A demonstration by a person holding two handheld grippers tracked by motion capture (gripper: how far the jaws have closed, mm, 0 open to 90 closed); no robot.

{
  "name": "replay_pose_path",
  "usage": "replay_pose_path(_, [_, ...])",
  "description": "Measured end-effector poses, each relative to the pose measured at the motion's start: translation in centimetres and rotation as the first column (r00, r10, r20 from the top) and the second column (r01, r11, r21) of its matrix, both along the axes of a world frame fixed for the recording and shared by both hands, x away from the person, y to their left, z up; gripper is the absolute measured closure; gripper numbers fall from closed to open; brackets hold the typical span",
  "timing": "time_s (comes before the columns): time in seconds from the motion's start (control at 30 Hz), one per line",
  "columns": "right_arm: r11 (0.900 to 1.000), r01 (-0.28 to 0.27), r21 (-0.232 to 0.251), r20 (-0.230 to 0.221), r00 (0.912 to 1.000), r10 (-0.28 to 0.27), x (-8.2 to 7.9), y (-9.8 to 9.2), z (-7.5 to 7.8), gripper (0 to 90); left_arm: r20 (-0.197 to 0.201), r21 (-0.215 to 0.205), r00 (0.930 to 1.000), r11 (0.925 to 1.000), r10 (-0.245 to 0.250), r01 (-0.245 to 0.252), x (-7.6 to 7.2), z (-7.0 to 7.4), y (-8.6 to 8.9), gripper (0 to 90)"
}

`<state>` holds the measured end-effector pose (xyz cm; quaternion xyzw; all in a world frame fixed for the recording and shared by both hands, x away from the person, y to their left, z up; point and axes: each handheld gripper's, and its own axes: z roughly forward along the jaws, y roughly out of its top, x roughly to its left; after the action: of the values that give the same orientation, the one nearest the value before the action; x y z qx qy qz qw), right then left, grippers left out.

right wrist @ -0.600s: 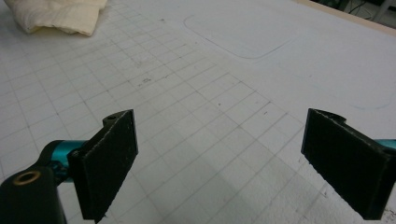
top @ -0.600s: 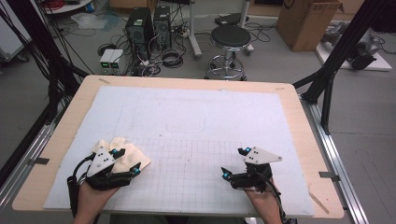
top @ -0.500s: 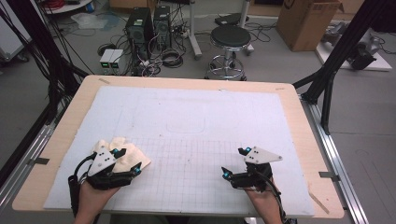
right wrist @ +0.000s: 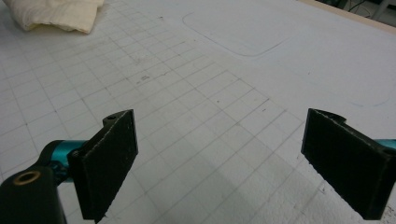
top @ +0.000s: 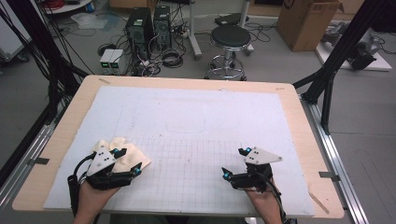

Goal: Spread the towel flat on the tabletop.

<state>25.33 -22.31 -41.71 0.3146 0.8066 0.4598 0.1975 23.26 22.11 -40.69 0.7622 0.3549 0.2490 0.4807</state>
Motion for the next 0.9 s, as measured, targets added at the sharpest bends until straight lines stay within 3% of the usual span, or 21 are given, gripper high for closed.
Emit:
replay_pose_path(0.23, [1.000,-0.001,-0.002,0.004,1.0000,0.001,0.0,0.0,0.0,10.1,0.010,-0.026,0.9999,0.9996,-0.004,0.005,-0.1,1.5,0.5,26.2])
replay_pose_path(0.53, [1.000,-0.008,-0.002,0.004,1.0000,0.008,0.2,-0.1,0.0,10.1,0.026,-0.033,0.9964,0.9963,0.081,-0.080,0.3,2.4,3.6,27.4])
replay_pose_path(0.63, [1.000,-0.001,0.001,0.004,1.0000,0.001,0.3,-0.2,0.0,10.1,0.029,-0.029,0.9927,0.9928,0.117,-0.116,0.4,2.2,4.9,27.0])
replay_pose_path(0.67, [1.000,-0.005,0.001,0.003,1.0000,0.005,0.3,-0.1,0.0,10.1,0.014,-0.041,0.9910,0.9904,0.133,-0.133,0.6,1.9,5.5,26.9])
replay_pose_path(0.9, [1.000,-0.002,-0.003,0.004,1.0000,0.002,0.4,0.0,0.0,10.1,-0.040,-0.012,0.9892,0.9899,0.141,-0.141,0.7,0.3,6.2,26.7])
